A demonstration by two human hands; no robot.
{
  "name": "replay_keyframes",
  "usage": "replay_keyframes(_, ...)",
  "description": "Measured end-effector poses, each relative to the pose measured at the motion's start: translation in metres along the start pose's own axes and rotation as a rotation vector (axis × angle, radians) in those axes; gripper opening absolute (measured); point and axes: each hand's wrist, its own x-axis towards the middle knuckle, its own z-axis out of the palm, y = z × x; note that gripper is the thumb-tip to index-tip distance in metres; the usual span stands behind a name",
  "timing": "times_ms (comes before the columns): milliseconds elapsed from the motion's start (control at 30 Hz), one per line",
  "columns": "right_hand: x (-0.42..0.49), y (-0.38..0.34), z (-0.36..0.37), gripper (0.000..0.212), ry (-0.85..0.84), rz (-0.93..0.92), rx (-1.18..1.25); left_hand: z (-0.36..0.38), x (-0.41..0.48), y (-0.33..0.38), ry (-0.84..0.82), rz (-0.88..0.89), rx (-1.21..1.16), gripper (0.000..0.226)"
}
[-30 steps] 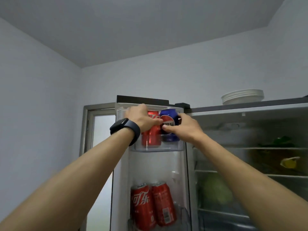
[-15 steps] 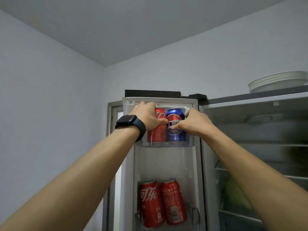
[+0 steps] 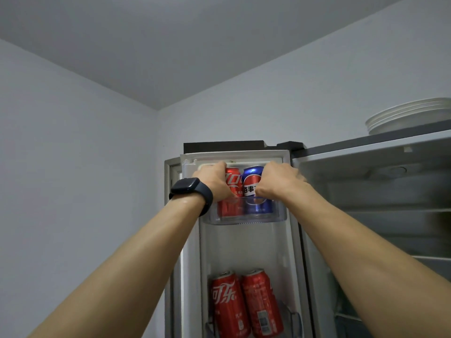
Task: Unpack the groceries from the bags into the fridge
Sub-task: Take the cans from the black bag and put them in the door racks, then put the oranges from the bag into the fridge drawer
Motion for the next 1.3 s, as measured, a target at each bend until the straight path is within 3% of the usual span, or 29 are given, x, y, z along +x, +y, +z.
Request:
replay_keyframes(133, -0.004, 0.006, 0.010, 0.041, 0.109, 0.023, 0.096, 0.003, -0.013, -0.009, 0.076, 0.002, -0.159, 0.069)
replay_keyframes(267, -0.025, 0.016, 0.032, 0.025, 0.377, -0.060, 0.273, 0.005, -0.042, -0.018, 0.208, 0.124, -0.211, 0.054)
replay_keyframes(400, -0.089, 0.011, 0.068, 0.024, 0.631, -0.343, 0.467, 0.025, -0.101, -0.046, 0.355, 0.241, -0.003, 0.051)
replay_keyframes(500, -0.144, -0.003, 0.113, 0.032, 0.631, -0.452, 0.495, 0.049, -0.154, -0.090, 0.336, 0.235, 0.103, 0.053)
replay_keyframes(767, -0.296, -0.081, 0.256, 0.031, 0.054, -0.506, 0.689, 0.098, -0.338, -0.250, 0.016, -0.093, 0.193, 0.046)
replay_keyframes(1000, -0.427, -0.199, 0.357, 0.023, -0.411, -0.543, 0.673, 0.080, -0.526, -0.385, -0.309, -0.460, 0.204, 0.049)
replay_keyframes(1300, -0.580, -0.354, 0.444, 0.031, -0.922, -0.764, 0.546, 0.018, -0.711, -0.510, -0.455, -0.850, 0.218, 0.045)
